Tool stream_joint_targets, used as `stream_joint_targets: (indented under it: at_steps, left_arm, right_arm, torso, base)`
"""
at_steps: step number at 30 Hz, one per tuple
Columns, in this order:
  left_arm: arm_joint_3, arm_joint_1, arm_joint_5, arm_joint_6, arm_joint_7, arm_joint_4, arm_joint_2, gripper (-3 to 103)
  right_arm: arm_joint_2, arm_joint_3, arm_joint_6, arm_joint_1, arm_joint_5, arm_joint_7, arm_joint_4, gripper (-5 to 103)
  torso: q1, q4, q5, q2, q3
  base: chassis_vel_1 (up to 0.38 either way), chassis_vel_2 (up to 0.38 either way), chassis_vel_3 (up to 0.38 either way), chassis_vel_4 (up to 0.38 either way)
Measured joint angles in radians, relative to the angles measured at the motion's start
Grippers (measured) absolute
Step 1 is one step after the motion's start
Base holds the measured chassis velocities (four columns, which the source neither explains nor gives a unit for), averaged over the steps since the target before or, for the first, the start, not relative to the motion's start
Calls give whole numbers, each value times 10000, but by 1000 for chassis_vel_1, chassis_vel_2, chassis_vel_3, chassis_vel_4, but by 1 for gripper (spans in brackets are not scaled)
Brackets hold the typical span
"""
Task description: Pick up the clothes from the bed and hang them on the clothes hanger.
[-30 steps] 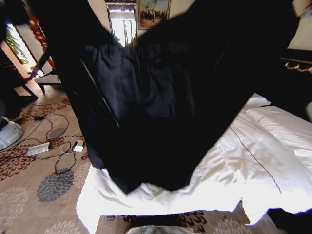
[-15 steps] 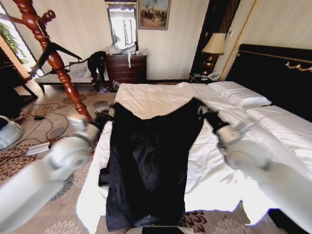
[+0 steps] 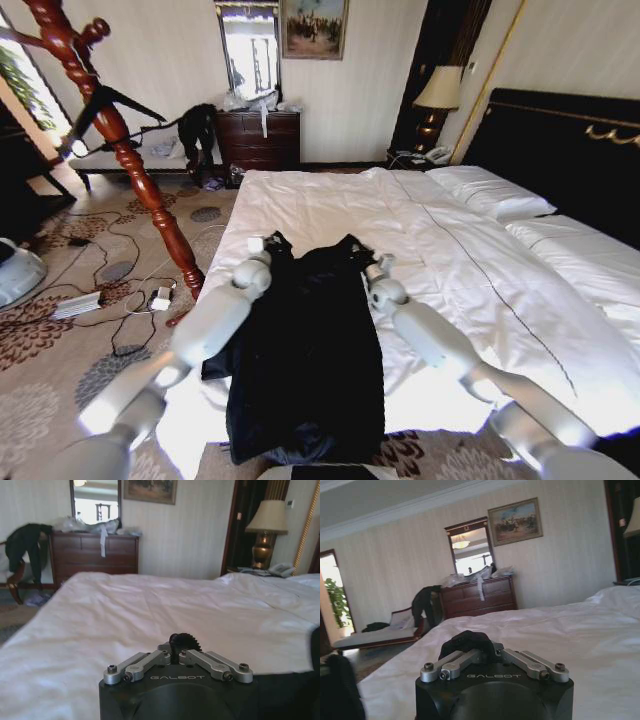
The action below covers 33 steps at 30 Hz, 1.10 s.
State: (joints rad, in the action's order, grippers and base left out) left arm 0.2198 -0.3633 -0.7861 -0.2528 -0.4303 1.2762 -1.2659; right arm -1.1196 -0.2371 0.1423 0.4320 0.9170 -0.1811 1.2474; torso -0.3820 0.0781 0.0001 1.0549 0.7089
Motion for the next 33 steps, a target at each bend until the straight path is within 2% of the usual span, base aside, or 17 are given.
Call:
stream_joint_targets:
  at_steps: [3, 6, 11, 13, 14, 15, 16, 17, 18, 19, 21, 22, 25, 27, 30, 32, 33]
  left_arm:
    - [16, -270, 73, 36, 15, -247, -400, -1]
    - [-160, -657, 55, 146, 40, -599, -1087, 4]
    - [-841, -881, -36, 439, 105, -958, -1701, 2]
    - [-935, -937, -36, 481, 93, -958, -1717, 2]
    - [-963, -1021, -38, 482, 40, -838, -1638, 0]
    - [-946, -1093, -58, 412, -82, -607, -1494, 5]
    - [-922, -1174, -173, 201, -309, -233, -1284, 11]
    - [-914, -1291, -495, -241, -712, 383, -989, 15]
    - [-914, -1291, -495, -241, -712, 383, -989, 15]
    - [-934, -1384, -834, -666, -1110, 910, -717, 15]
    - [-1085, -1573, -1330, -1195, -1761, 1995, -82, 26]
    - [-1085, -1573, -1330, -1195, -1761, 1995, -82, 26]
    - [-1488, -1870, -1716, -1507, -2012, 3326, 790, 43]
    - [-1646, -1967, -1893, -1641, -2062, 3700, 986, 43]
    - [-2177, -2255, -2560, -1968, -2209, 4896, 1551, 59]
    - [-2438, -2397, -3013, -2087, -2211, 5398, 1781, 70]
    - [-2438, -2397, -3013, -2087, -2211, 5398, 1781, 70]
  right_arm:
    - [-183, -93, 84, 96, 38, 285, -2, 0]
    - [-391, -158, 123, 363, 619, 540, 233, 0]
    - [-656, -27, -125, 654, 2190, 89, 842, 0]
    - [-692, -19, -218, 698, 2300, -77, 883, 0]
    - [-721, -4, -298, 754, 2341, -270, 923, 0]
    - [-738, 42, -406, 814, 2373, -480, 998, -2]
    - [-717, 127, -577, 890, 2517, -693, 1145, 3]
    - [-600, 267, -918, 1012, 2890, -1041, 1441, 3]
    - [-600, 267, -918, 1012, 2890, -1041, 1441, 3]
    - [-418, 406, -1330, 1131, 3285, -1443, 1836, 8]
    - [249, 865, -2367, 1467, 4021, -2503, 3056, 19]
    - [249, 865, -2367, 1467, 4021, -2503, 3056, 19]
    - [1120, 1492, -3302, 1986, 4567, -3799, 4901, 36]
    - [1271, 1672, -3391, 2113, 4603, -4075, 5229, 36]
    - [1569, 2593, -3416, 2643, 4784, -5015, 6132, 51]
    - [1675, 3156, -3248, 2950, 5156, -5105, 6595, 62]
    - [1675, 3156, -3248, 2950, 5156, -5105, 6595, 62]
  torso:
    - [4, -1, -1, 1, -1]
    - [2, -2, -1, 1, 0]
    - [3, 0, -1, 3, -2]
    - [4, -4, -1, 3, -2]
    - [2, -4, -2, 2, -1]
    - [2, -2, -2, 2, 0]
    - [1, -1, -1, 2, -1]
    - [2, -7, -1, 2, 0]
    - [2, -7, -1, 2, 0]
    - [3, -6, 1, 2, -1]
    - [3, -2, -4, 3, -2]
    - [3, -2, -4, 3, -2]
    - [3, 1, -1, 3, -3]
    - [4, 0, -3, 4, -3]
    - [5, -3, -1, 4, -3]
    - [4, 0, 0, 4, -2]
    - [4, 0, 0, 4, -2]
  base:
    - [0, 0, 0, 0]
    - [0, 0, 0, 0]
    - [0, 0, 0, 0]
    - [0, 0, 0, 0]
    - [0, 0, 0, 0]
    - [0, 0, 0, 0]
    - [0, 0, 0, 0]
    - [0, 0, 0, 0]
    - [0, 0, 0, 0]
    - [0, 0, 0, 0]
    - [0, 0, 0, 0]
    - [0, 0, 0, 0]
    - [0, 0, 0, 0]
    - [0, 0, 0, 0]
    - [0, 0, 0, 0]
    - [0, 0, 0, 0]
    - [0, 0, 0, 0]
